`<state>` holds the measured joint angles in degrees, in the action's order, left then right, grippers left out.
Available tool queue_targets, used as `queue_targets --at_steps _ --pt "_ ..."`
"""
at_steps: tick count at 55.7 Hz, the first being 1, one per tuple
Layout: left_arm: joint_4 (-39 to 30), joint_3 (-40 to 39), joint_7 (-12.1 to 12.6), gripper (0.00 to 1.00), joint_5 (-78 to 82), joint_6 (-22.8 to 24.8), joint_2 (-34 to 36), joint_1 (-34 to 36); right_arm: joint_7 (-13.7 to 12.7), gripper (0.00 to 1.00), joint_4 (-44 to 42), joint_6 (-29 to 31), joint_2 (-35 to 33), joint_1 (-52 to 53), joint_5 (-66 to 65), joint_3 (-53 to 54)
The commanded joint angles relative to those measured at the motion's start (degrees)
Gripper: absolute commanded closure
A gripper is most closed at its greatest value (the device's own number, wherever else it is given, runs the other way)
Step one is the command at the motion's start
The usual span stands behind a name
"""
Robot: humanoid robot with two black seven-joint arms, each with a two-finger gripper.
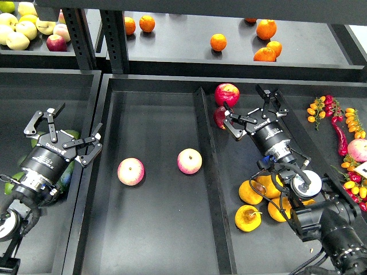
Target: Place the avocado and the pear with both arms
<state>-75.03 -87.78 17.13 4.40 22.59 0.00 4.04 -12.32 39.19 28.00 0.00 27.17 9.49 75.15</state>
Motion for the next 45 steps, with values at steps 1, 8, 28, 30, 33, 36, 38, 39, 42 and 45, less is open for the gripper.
queue_targets --at_steps 1,8,28,30,33,36,38,39,42,45 --pt "0.06 0.07 0.01 0.00 0.00 0.00 0.00 0.00 0.02 0.00 2.47 0.00 0.00 -2.82 -0.09 0.00" --pt "0.06 0.07 0.01 0.00 0.00 0.00 0.00 -0.09 0.02 0.00 7.04 0.00 0.00 -6.95 -0.09 0.09" --pt "0.24 0.42 0.09 0.00 0.00 0.00 0.00 -0.44 0.02 0.00 16.62 0.00 0.00 -12.14 -0.70 0.09" --pt "0.24 0.42 0.09 0.00 0.00 0.00 0.00 -0.44 0.02 0.00 17.24 0.00 0.00 -12.67 -0.96 0.09" --pt "0.24 0.51 0.09 0.00 0.00 0.00 0.00 -0.52 0.02 0.00 17.59 0.00 0.00 -13.20 -1.40 0.09" --pt "-0.03 0.51 0.09 0.00 0.00 0.00 0.00 -0.53 0.02 0.00 17.94 0.00 0.00 -13.72 -1.67 0.09" --pt "-0.11 0.59 0.09 0.00 0.00 0.00 0.00 -0.61 0.02 0.00 18.03 0.00 0.00 -13.90 -1.67 0.09" --pt "-0.11 0.51 0.09 0.00 0.00 -0.08 0.00 -0.70 0.02 0.00 18.29 0.00 0.00 -14.08 -1.67 0.17" --pt "-0.20 0.59 0.09 0.00 0.00 0.00 0.00 -0.96 0.02 0.00 18.99 0.00 0.00 -14.43 -1.67 0.18" --pt "-0.29 0.59 0.09 0.00 0.00 0.00 0.00 -1.40 0.02 0.00 19.52 0.00 0.00 -15.04 -1.67 0.26"
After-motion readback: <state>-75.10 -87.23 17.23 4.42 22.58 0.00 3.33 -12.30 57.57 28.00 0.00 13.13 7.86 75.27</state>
